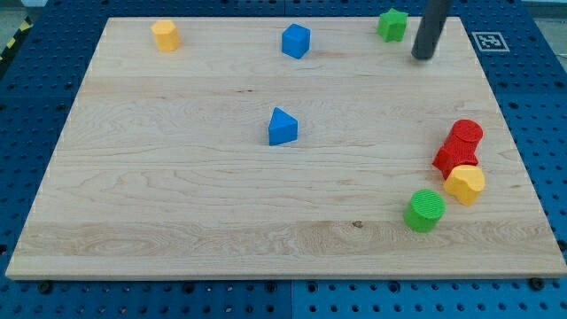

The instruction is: Place the arm below to the blue cube

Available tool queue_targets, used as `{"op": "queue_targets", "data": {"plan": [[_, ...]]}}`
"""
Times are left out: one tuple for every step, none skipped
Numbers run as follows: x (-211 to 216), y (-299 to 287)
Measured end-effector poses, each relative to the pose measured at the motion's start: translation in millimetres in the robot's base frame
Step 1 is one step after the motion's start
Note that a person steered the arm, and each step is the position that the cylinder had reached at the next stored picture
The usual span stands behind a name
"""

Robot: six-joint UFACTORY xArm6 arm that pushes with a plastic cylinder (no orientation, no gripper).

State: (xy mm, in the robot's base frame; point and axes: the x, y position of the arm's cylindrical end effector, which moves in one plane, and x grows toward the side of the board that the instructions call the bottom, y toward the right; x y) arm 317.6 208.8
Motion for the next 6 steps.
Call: {"op": "queue_targets", "data": {"plan": [[16,0],[23,-24],[29,-96],[29,-114],[29,-136],[29,-229]]}}
